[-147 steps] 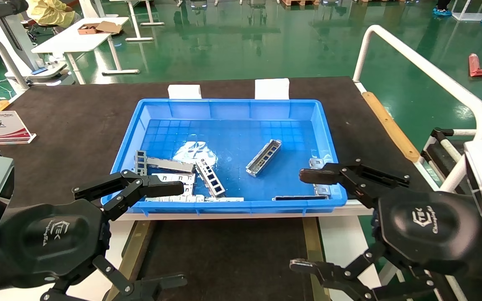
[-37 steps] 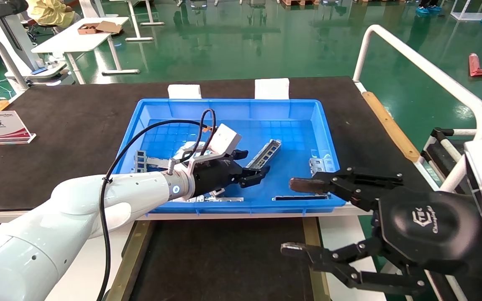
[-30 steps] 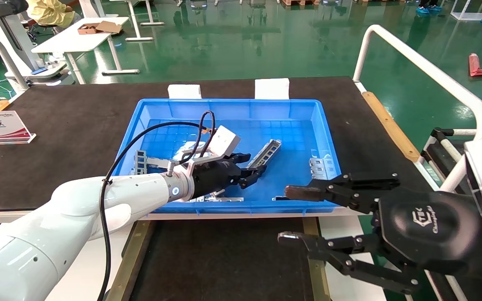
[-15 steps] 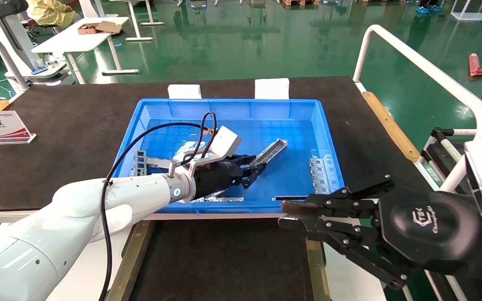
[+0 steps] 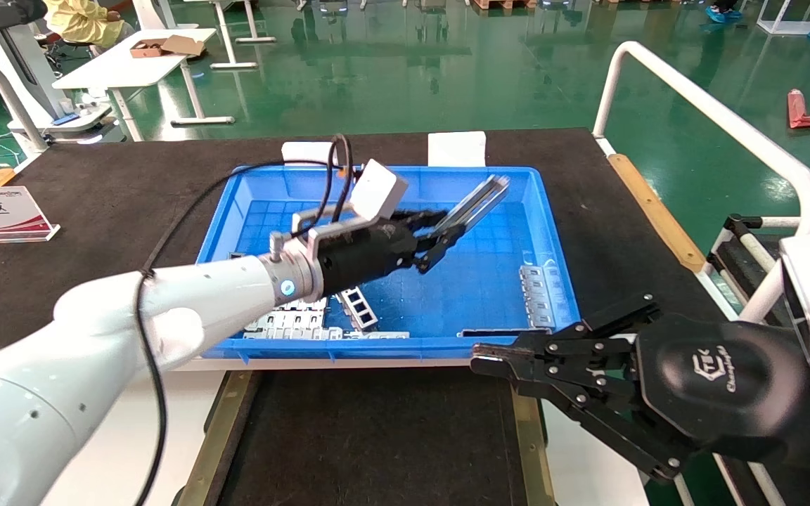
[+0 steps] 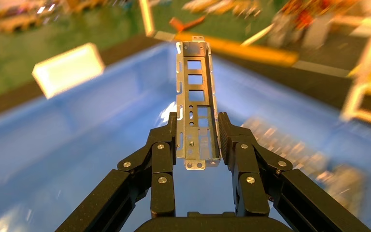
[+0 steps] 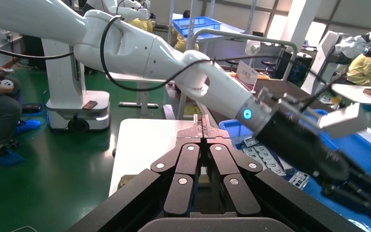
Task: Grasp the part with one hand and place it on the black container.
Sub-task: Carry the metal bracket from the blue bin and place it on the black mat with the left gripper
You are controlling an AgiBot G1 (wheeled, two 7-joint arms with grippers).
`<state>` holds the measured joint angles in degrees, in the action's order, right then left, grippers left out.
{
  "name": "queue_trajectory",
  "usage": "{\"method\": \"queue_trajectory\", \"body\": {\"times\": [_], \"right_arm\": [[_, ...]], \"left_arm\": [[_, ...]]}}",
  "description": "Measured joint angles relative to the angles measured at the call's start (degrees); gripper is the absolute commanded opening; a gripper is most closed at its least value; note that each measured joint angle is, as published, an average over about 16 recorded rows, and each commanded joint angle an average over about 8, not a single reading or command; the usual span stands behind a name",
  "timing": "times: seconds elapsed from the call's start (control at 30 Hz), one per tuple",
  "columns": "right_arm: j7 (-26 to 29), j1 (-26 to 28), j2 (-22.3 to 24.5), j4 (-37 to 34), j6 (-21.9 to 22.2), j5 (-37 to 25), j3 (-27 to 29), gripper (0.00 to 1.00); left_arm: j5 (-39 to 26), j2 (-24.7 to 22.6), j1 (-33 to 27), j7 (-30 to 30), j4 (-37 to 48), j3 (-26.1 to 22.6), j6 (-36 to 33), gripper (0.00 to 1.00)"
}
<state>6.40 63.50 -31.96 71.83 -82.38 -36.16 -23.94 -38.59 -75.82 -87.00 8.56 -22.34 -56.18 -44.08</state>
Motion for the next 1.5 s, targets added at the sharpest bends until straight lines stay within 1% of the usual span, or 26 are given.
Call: {"method": "queue_trajectory", "body": {"times": [0.2,0.37,0.5,0.6,0.8,0.97,1.1,1.3,1.5], "right_arm": [[0.0,0.0,0.0,0.0,0.0,0.0,0.0,0.0],[0.0,0.0,0.0,0.0,0.0,0.0,0.0,0.0],[0.0,0.0,0.0,0.0,0.0,0.0,0.0,0.0],[0.0,0.0,0.0,0.0,0.0,0.0,0.0,0.0],[0.0,0.0,0.0,0.0,0.0,0.0,0.0,0.0],[0.0,0.0,0.0,0.0,0.0,0.0,0.0,0.0],[0.0,0.0,0.0,0.0,0.0,0.0,0.0,0.0],[0.0,0.0,0.0,0.0,0.0,0.0,0.0,0.0],[0.0,0.0,0.0,0.0,0.0,0.0,0.0,0.0]], "left_arm": [[3.5,3.0,0.2,3.4,-1.5,2.3,-9.6,0.0],[5.7,6.7,2.3,4.7,-5.5,3.5,-16.1,0.0],[6.6,10.2,5.5,4.7,-11.4,3.8,-18.8,0.0],[7.0,13.2,8.6,4.3,-17.2,3.8,-18.8,0.0],[7.2,19.7,16.6,2.8,-30.8,3.2,-14.5,0.0],[7.0,24.3,23.8,0.9,-40.9,2.1,-7.8,0.0],[6.9,26.9,29.3,-0.6,-46.2,1.1,-1.7,0.0],[7.3,27.7,36.1,-2.3,-48.5,-0.2,7.0,0.0],[8.8,25.4,40.5,-3.4,-45.8,-0.1,14.0,0.0]]}}
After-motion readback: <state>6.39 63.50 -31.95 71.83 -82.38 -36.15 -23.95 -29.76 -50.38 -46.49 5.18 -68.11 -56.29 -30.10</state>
